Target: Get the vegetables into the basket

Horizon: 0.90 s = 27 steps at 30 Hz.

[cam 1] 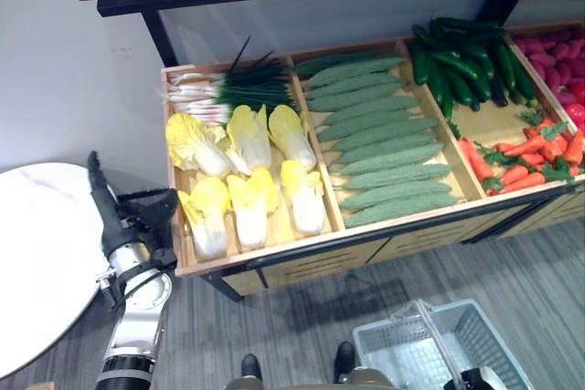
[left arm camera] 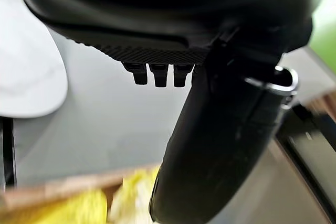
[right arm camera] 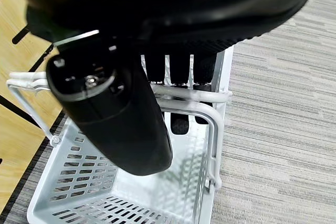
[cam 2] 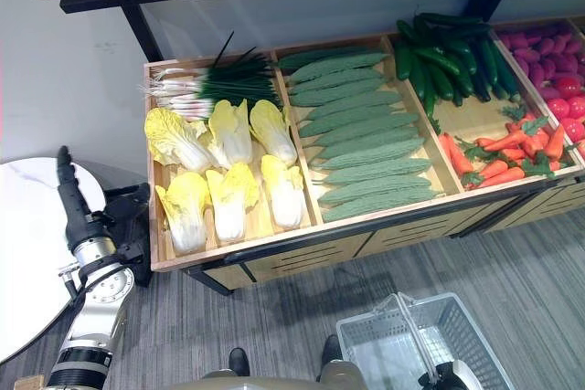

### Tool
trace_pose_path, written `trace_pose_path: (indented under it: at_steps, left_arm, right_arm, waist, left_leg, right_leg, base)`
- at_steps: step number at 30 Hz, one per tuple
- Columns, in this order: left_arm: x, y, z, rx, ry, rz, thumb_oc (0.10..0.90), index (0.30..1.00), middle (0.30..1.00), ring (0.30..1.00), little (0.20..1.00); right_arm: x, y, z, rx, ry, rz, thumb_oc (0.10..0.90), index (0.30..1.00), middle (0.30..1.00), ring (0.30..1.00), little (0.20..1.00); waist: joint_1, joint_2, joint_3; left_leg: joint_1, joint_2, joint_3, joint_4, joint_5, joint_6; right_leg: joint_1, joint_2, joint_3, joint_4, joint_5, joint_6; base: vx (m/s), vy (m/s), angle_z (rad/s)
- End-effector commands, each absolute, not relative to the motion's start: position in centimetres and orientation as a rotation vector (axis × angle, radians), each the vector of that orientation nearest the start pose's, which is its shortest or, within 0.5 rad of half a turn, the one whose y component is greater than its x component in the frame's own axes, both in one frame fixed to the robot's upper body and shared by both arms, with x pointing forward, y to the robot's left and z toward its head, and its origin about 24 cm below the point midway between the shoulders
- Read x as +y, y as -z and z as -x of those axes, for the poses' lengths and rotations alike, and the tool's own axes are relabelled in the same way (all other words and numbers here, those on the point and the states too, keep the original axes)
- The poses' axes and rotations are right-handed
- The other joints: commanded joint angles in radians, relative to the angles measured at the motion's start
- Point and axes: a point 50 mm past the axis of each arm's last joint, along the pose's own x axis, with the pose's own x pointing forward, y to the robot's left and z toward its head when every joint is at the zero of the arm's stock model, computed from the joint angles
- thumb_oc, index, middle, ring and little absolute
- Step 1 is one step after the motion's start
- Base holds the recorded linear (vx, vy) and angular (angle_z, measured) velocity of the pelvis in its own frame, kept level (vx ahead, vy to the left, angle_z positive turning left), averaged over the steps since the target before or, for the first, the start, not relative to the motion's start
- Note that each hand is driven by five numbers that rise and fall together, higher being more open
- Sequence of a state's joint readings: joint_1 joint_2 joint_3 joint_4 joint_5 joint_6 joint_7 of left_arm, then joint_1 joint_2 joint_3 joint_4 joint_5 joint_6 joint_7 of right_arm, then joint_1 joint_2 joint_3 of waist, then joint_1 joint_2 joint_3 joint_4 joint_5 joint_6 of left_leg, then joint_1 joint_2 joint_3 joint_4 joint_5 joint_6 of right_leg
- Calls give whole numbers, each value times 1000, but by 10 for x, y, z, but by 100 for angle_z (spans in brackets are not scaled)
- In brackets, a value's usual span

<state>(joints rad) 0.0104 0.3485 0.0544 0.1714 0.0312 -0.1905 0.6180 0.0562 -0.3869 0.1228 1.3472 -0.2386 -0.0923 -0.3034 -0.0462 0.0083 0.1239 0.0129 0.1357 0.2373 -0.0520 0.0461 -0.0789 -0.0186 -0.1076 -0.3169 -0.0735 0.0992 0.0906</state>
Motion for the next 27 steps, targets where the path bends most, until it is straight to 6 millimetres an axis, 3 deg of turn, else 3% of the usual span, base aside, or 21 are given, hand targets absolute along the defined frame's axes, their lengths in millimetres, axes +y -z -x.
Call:
trace_pose_path:
  at_steps: [1,10,16,21,27]
  left_arm:
    - [271,-91,-245,-350,-651,-438,900,1000,1000,1000,1000]
    - [267,-58,-246,-186,-597,-481,900,1000,1000,1000,1000]
    - [260,-45,-249,-116,-492,-609,900,1000,1000,1000,1000]
    - [255,-54,-251,-167,-448,-687,900,1000,1000,1000,1000]
    - [254,-52,-254,-159,-434,-726,900,1000,1000,1000,1000]
  right_arm:
    - [-315,137,-58,1220,226,865,400,300,300,300,300]
    - [-314,138,-56,1227,235,861,400,300,300,300,300]
    - [-313,138,-61,1209,234,861,400,300,300,300,300]
    - [-312,138,-61,1212,234,860,400,300,300,300,300]
    - [-308,140,-61,1210,223,859,400,300,300,300,300]
  waist:
    - [-2,-86,-41]
    - [-7,-86,-39]
    - [-17,-86,-38]
    - [-22,-86,-39]
    - [-28,-88,-40]
  left_leg:
    - [-10,52,-32,-35,36,-63]
    - [-6,57,-26,-35,38,-65]
    - [-2,61,-17,-35,35,-65]
    - [2,62,-13,-35,30,-65]
    - [6,61,-6,-35,27,-65]
  right_leg:
    - [13,-96,80,-14,15,96]
    - [12,-88,87,-14,12,92]
    - [8,-83,96,-14,11,90]
    - [6,-83,102,-14,11,92]
    - [3,-81,111,-14,11,92]
  base:
    - [15,-19,-10]
    - [3,-4,-1]
    - [2,-2,-1]
    - [1,0,-1]
    - [7,-2,-4]
